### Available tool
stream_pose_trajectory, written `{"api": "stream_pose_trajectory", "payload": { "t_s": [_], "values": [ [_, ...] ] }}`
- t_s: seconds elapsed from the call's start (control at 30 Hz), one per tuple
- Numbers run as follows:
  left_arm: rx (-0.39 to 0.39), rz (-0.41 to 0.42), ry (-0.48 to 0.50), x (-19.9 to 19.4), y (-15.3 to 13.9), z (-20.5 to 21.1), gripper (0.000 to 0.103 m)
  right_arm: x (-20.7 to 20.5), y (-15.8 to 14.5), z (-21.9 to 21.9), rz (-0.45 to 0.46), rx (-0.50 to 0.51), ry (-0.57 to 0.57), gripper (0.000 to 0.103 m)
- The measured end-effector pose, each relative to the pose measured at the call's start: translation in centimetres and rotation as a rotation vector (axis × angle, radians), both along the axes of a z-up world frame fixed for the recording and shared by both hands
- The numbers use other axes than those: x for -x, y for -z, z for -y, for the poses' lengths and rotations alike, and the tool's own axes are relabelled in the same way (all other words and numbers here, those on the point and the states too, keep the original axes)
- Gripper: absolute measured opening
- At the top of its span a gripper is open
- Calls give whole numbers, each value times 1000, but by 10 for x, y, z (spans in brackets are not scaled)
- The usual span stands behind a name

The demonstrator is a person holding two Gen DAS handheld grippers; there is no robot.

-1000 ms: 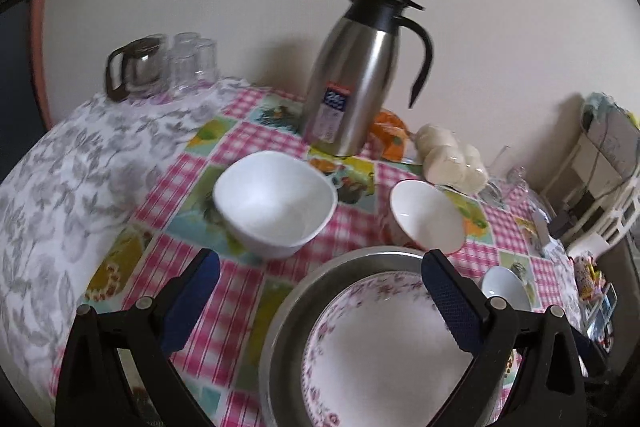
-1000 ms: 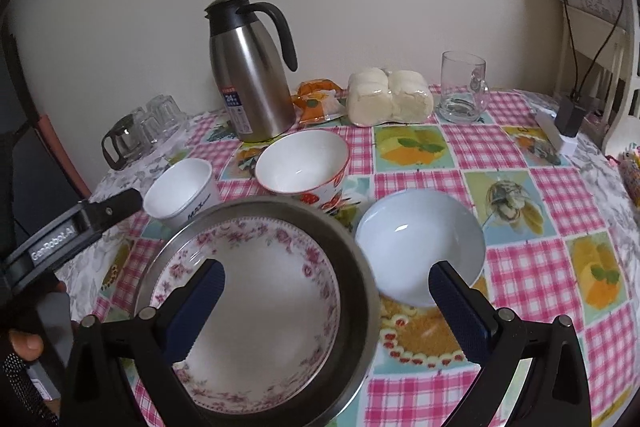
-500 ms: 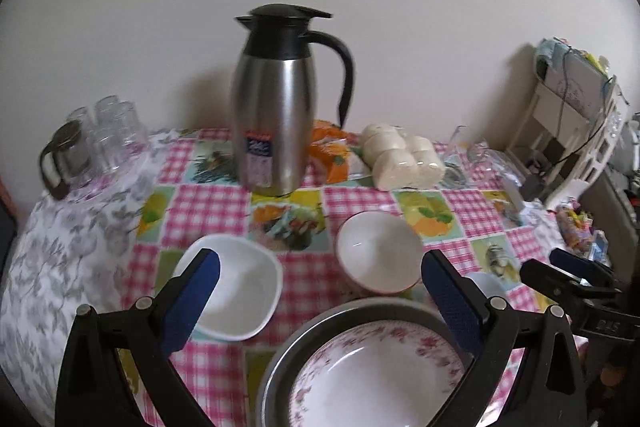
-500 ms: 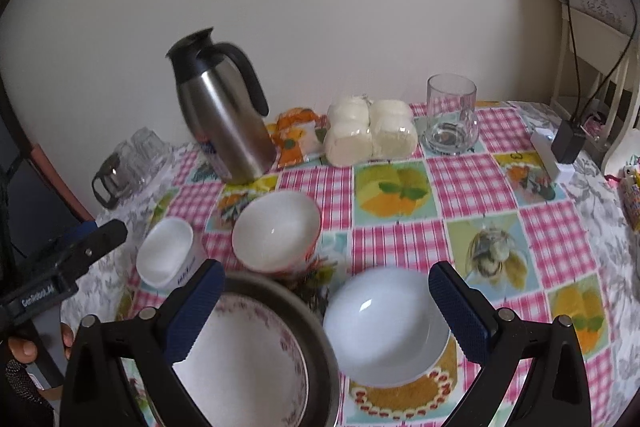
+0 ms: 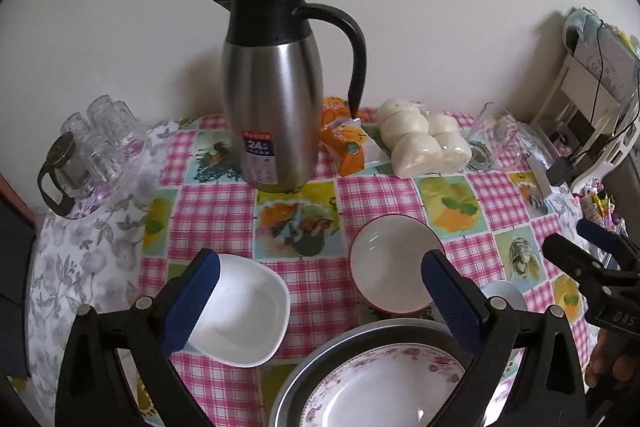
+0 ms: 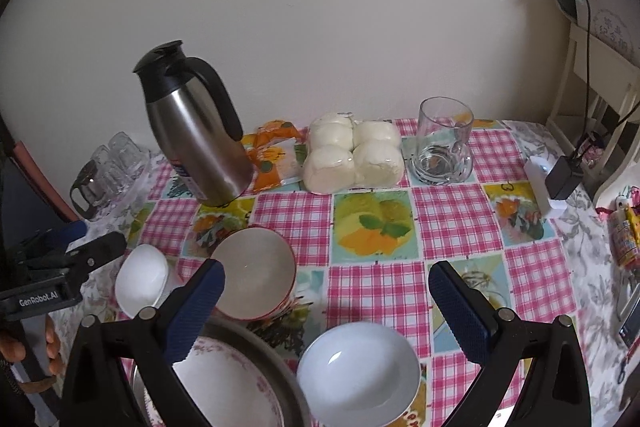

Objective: Organize plates and bowls
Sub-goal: 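Move both tools to the rim of the red-rimmed white bowl, then close both grippers on the red-rimmed bowl rim and lift it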

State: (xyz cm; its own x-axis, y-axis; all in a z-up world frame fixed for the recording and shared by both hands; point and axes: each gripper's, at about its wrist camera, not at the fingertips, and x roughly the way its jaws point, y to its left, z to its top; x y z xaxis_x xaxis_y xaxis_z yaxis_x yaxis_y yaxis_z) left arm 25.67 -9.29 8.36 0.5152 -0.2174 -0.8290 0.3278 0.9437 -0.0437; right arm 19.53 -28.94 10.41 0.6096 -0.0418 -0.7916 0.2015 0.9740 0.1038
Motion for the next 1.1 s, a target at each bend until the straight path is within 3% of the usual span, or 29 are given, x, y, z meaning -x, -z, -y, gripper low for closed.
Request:
{"api": "stream_pose_trajectory", "payload": {
  "t_s": [0.07, 0.2, 0.3, 0.43, 0.57, 0.67, 0.8, 0.9, 1.1],
  "values": [
    [-12, -20, -4, -2, 5, 3, 101, -6, 5, 3, -2, -11, 1, 103],
    [0, -145, -27, -8, 32, 7, 101, -14, 26, 2, -36, -76, -11, 102],
    [56, -205, -56, -11, 50, 5, 101, -22, 48, -5, -95, -101, -23, 90],
    [40, -237, -47, -8, 68, 17, 99, -29, 73, -10, -145, -130, -19, 78],
    [47, -248, -51, -10, 81, 26, 85, -38, 90, -16, -175, -162, -32, 56],
    [56, -286, -70, -16, 94, 27, 76, -43, 102, -18, -200, -185, -28, 46],
    [57, -318, -88, -22, 110, 30, 69, -50, 112, -19, -216, -200, -34, 38],
    [49, -342, -97, -26, 120, 32, 55, -54, 120, -21, -236, -194, -34, 34],
    [-4, -384, -79, -33, 136, 41, 38, -65, 136, -23, -274, -204, -46, 26]
  ]
}}
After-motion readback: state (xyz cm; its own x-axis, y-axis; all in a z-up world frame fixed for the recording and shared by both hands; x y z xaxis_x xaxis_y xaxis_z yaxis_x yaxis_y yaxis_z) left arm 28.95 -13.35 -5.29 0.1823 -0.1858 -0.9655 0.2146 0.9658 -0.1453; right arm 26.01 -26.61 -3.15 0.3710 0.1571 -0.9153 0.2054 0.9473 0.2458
